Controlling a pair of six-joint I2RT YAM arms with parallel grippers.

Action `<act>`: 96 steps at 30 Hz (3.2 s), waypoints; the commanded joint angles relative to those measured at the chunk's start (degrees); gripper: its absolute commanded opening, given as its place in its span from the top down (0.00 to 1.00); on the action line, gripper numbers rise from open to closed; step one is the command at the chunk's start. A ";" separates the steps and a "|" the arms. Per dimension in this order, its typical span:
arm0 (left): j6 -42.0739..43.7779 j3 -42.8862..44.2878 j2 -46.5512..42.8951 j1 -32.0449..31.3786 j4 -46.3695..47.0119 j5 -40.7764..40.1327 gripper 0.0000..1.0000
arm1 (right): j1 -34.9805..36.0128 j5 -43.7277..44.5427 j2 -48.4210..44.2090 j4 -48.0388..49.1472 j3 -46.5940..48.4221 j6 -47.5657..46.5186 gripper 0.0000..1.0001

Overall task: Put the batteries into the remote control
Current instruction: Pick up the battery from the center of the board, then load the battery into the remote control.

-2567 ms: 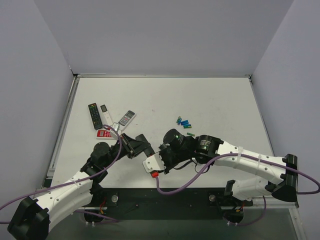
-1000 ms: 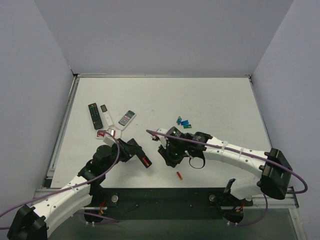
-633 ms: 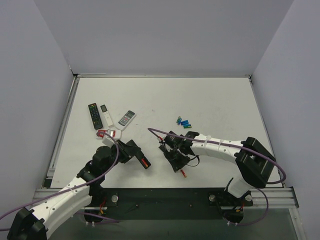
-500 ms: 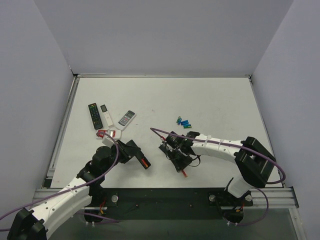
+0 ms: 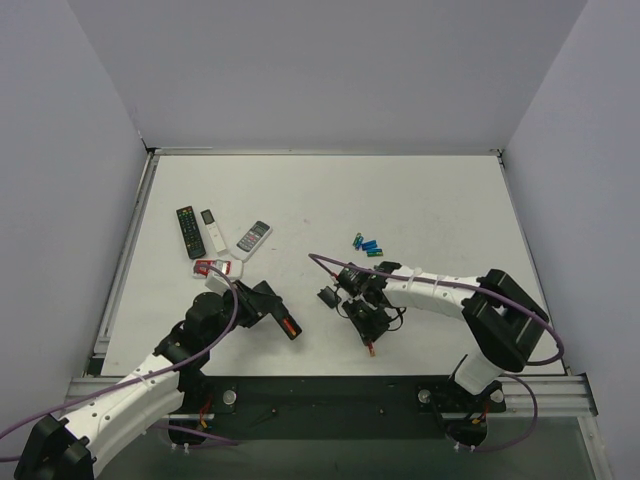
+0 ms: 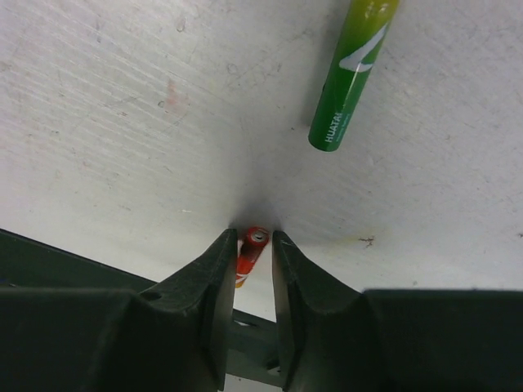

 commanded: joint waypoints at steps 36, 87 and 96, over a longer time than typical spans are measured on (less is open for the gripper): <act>-21.82 -1.09 5.84 0.02 31.79 10.20 1.00 | 10.78 -14.52 -31.90 54.85 -6.58 -32.20 1.00; -33.34 -3.90 0.48 0.02 36.97 7.03 1.00 | 10.96 -22.10 -34.79 59.26 -17.23 -37.30 0.89; -33.87 -4.08 0.13 0.02 36.09 6.33 1.00 | 11.13 -23.86 -34.36 55.30 -16.17 -38.00 0.89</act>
